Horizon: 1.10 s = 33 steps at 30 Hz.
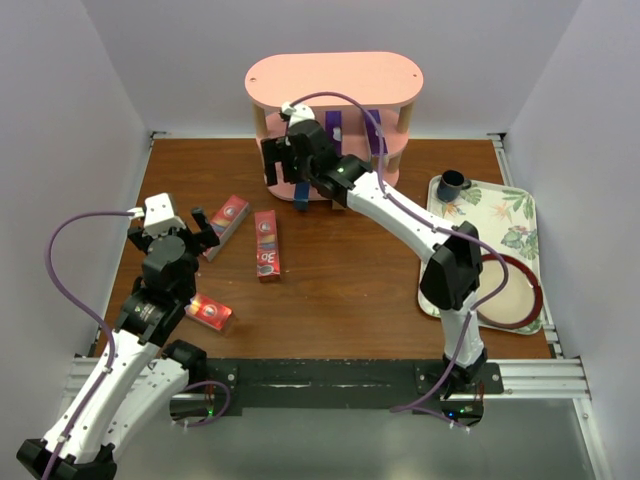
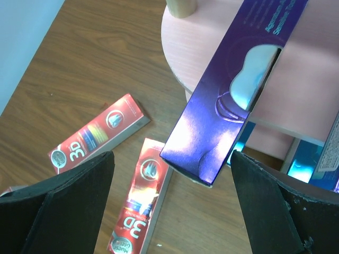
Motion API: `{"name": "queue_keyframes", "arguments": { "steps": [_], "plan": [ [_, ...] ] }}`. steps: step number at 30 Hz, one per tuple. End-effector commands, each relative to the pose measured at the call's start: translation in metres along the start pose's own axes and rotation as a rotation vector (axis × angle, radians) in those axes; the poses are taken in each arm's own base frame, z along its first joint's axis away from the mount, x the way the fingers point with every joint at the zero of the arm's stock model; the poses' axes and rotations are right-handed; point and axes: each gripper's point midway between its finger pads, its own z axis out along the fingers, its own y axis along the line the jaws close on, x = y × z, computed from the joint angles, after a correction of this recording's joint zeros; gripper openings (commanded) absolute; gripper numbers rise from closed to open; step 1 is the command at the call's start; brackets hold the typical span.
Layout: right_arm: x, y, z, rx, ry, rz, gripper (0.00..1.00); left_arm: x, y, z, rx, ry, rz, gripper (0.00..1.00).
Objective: Place and organize the toothpastes onto the shelf
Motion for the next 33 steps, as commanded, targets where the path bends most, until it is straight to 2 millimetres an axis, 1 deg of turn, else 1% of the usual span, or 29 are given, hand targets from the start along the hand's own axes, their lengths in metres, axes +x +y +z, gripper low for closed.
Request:
{"name": "queue_keyframes", "arguments": {
  "steps": [1,3,6,8,10,11,13,14,16,18,19,23,24,28,30,32,33],
  "plan": [
    [-0.036,0.022,-0.039,-0.129,-0.082,0.008,0.95,-0.005,-0.002,0.0,0.01,-0.02,0.004,1.0],
    [-0.035,0.03,-0.048,-0.171,-0.075,-0.003,0.95,-0.005,-0.003,0.0,0.013,-0.02,0.004,1.0],
    [-0.032,0.034,-0.063,-0.176,-0.084,-0.026,0.95,-0.005,-0.003,0.0,0.014,-0.021,0.003,1.0],
    [-0.03,0.029,-0.072,-0.156,-0.088,-0.029,0.96,-0.004,-0.004,0.001,0.016,-0.016,0.006,1.0],
    [-0.022,0.03,-0.076,-0.178,-0.067,-0.032,0.97,-0.004,-0.004,0.001,0.017,-0.016,0.006,1.0],
    [-0.021,0.034,-0.08,-0.199,-0.059,-0.035,0.97,-0.004,-0.004,0.001,0.018,-0.017,0.005,1.0],
    [-0.016,0.04,-0.082,-0.242,-0.036,-0.039,0.97,-0.004,-0.004,0.001,0.017,-0.018,0.005,1.0],
    [-0.009,0.047,-0.082,-0.282,-0.008,-0.047,0.98,-0.004,-0.004,0.001,0.016,-0.016,0.006,1.0],
    [-0.006,0.061,-0.085,-0.357,0.015,-0.052,0.98,-0.003,-0.004,0.001,0.016,-0.015,0.007,1.0],
    [0.0,0.07,-0.081,-0.412,0.041,-0.055,0.98,-0.003,-0.004,0.001,0.016,-0.015,0.007,1.0],
    [-0.001,0.073,-0.081,-0.427,0.038,-0.053,0.98,-0.003,-0.004,0.001,0.015,-0.015,0.006,1.0],
    [0.004,0.078,-0.07,-0.438,0.054,-0.07,0.98,-0.003,-0.005,0.001,0.019,-0.013,0.008,1.0],
    [0.006,0.077,-0.063,-0.429,0.057,-0.077,0.98,-0.003,-0.004,0.001,0.016,-0.015,0.006,1.0],
    [0.008,0.072,-0.049,-0.39,0.059,-0.105,0.98,-0.002,-0.004,0.002,0.017,-0.012,0.01,1.0],
    [0.003,0.067,-0.044,-0.361,0.043,-0.121,0.98,-0.002,-0.004,0.002,0.017,-0.012,0.01,1.0],
    [0.003,0.06,-0.036,-0.314,0.035,-0.136,0.99,-0.001,-0.004,0.002,0.015,-0.012,0.011,1.0],
    [-0.001,0.056,-0.035,-0.297,0.022,-0.149,0.98,-0.001,-0.005,0.002,0.016,-0.009,0.013,1.0]
  ]
}}
